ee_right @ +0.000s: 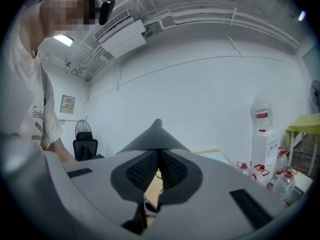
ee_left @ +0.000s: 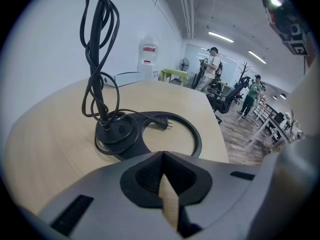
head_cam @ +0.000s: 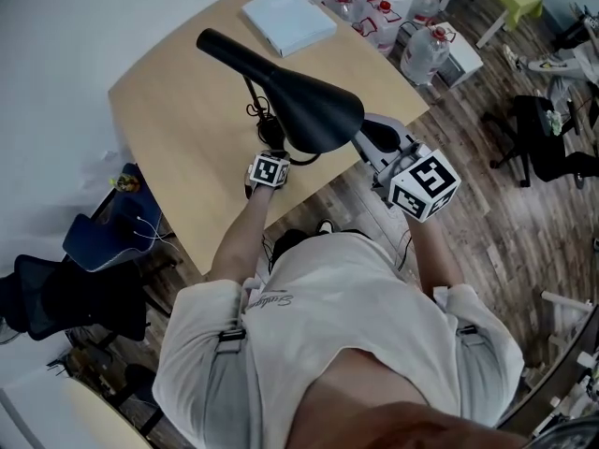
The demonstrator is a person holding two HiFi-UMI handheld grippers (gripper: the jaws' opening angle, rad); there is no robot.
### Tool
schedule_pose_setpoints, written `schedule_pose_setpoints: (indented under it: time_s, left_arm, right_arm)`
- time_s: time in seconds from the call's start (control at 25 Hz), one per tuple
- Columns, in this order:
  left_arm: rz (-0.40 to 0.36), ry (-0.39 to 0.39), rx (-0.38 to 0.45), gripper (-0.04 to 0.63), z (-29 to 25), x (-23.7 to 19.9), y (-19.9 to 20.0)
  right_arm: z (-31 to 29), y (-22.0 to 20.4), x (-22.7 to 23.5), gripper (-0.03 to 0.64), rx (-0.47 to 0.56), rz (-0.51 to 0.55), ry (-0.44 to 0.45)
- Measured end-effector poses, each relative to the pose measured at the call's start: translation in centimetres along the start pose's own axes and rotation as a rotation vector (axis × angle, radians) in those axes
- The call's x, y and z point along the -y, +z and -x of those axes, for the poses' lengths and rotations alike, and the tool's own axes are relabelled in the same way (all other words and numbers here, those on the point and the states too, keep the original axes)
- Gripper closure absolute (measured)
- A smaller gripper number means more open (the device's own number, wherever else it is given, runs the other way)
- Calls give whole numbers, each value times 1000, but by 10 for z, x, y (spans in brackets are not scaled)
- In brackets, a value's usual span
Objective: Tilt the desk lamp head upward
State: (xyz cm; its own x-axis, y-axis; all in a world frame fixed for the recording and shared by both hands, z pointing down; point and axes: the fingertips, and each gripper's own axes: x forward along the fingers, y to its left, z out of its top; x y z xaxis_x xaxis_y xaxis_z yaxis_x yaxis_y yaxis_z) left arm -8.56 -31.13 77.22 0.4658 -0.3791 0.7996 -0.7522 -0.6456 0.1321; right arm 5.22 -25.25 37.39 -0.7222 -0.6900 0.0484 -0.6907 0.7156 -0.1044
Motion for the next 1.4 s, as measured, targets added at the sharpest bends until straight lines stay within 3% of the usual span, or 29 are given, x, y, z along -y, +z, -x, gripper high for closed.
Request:
schedule_pose_setpoints:
  time_s: [0.4, 0.84, 1.4]
  left_arm:
    - [-5, 3, -17, 580, 0, 0, 0]
    - [-11, 2, -21, 580, 0, -1, 0]
    - [-26, 20, -2, 580, -1, 3, -2]
  right_arm:
    - [1, 50, -9, 623, 48, -17, 50]
    - [-7, 99, -23, 623, 50, 82, 74]
    - [-10, 131, -29, 623, 73, 131, 97]
